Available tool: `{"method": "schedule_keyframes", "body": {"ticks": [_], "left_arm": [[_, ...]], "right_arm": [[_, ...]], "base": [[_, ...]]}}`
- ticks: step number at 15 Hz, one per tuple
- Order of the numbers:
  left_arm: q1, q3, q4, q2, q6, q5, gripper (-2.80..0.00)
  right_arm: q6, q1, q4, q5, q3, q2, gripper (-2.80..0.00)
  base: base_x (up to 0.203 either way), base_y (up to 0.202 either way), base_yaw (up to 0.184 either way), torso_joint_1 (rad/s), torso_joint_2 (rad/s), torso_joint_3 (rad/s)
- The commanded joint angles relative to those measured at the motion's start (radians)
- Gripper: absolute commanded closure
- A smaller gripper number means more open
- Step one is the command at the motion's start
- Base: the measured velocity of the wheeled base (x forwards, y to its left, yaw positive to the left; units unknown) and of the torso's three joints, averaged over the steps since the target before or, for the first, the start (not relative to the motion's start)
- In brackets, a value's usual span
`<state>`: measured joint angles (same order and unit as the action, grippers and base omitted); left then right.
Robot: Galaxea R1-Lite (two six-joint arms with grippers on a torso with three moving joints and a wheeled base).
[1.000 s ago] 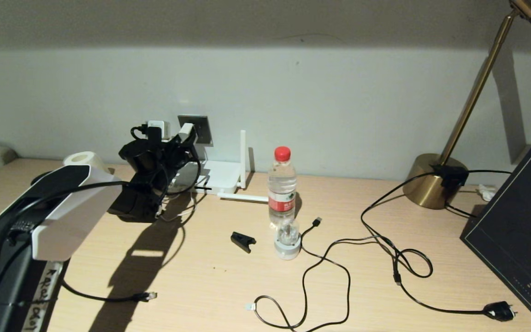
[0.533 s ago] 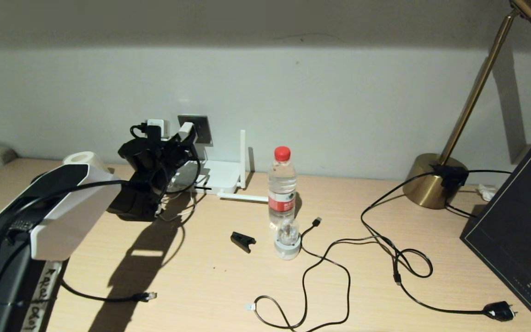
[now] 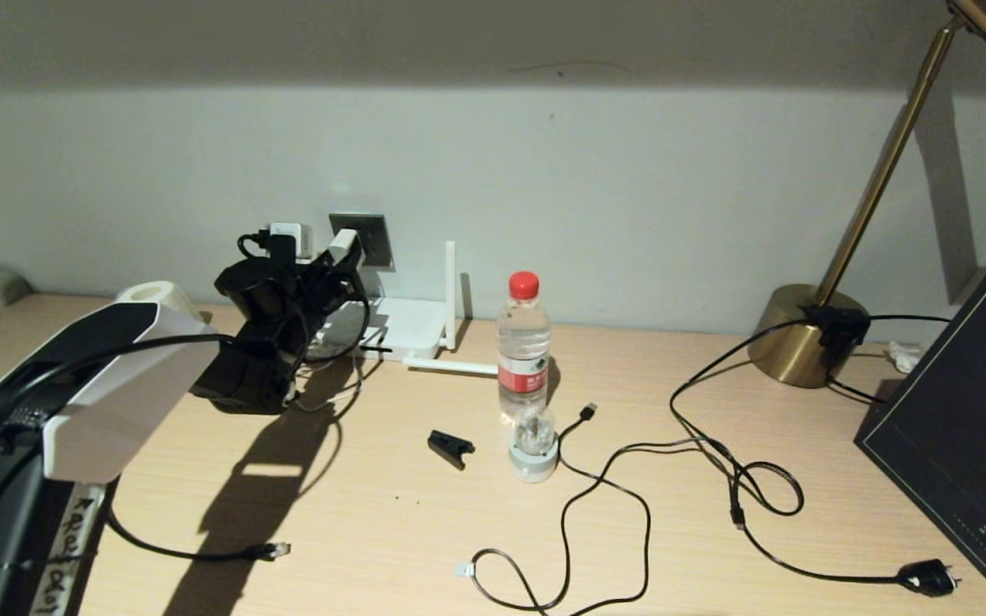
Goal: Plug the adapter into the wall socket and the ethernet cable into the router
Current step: Plug plug into socket
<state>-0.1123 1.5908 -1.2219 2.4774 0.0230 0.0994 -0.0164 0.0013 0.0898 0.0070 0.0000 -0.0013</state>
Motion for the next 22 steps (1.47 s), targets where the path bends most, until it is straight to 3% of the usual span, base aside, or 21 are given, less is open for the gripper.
{"method": "schedule_keyframes", "body": {"ticks": [1,22], "left_arm": [[0.0,-0.013,-0.005,-0.012,0.0,0.0,0.0],[-0.001,0.012,0.033,-0.012,0.0,0.003,0.0]], "right_arm": [[0.0,0.0,0.001,0.001,0.035,0.001,0.0],[0.0,0.0,0.001,0.001,0.035,0.001,0.0]], "base": [[0.0,0.0,0.0,0.0,0.0,0.0],[0.0,0.0,0.0,0.0,0.0,0.0]]}}
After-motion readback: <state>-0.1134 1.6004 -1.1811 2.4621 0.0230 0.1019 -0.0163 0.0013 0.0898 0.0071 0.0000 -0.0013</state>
